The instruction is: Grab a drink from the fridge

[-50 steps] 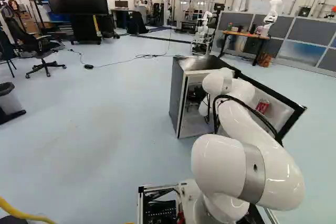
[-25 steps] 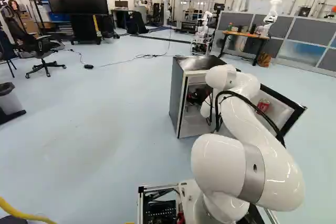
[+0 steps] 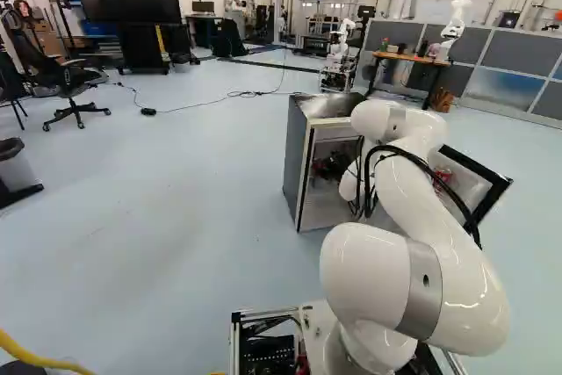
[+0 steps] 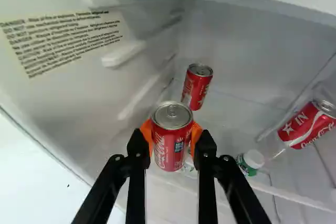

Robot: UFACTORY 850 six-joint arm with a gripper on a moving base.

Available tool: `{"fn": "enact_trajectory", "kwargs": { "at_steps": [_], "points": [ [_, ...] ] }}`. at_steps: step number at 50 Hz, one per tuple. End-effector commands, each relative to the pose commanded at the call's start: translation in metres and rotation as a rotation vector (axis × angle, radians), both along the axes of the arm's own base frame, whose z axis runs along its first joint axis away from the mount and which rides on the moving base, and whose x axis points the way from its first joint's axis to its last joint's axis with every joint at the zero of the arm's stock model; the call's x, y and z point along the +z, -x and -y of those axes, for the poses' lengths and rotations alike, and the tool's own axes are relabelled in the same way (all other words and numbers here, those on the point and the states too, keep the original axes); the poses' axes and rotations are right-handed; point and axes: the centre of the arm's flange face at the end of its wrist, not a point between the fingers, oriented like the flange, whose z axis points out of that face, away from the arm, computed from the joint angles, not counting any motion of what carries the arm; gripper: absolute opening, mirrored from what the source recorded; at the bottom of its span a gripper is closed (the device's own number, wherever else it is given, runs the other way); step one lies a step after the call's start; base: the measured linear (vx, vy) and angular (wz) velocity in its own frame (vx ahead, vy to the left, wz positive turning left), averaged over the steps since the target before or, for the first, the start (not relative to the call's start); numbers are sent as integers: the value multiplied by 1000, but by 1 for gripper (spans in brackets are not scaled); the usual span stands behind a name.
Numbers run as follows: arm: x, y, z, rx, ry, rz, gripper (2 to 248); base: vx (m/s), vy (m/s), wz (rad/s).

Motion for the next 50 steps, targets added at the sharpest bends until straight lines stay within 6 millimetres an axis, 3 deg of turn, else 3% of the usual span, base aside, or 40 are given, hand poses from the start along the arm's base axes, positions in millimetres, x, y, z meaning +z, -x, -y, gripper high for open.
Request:
{"fn": "enact_trajectory", "kwargs": {
  "at_steps": [50],
  "points": [
    [89, 99, -8, -73, -56, -94, 92, 0, 0, 0]
  ]
}}
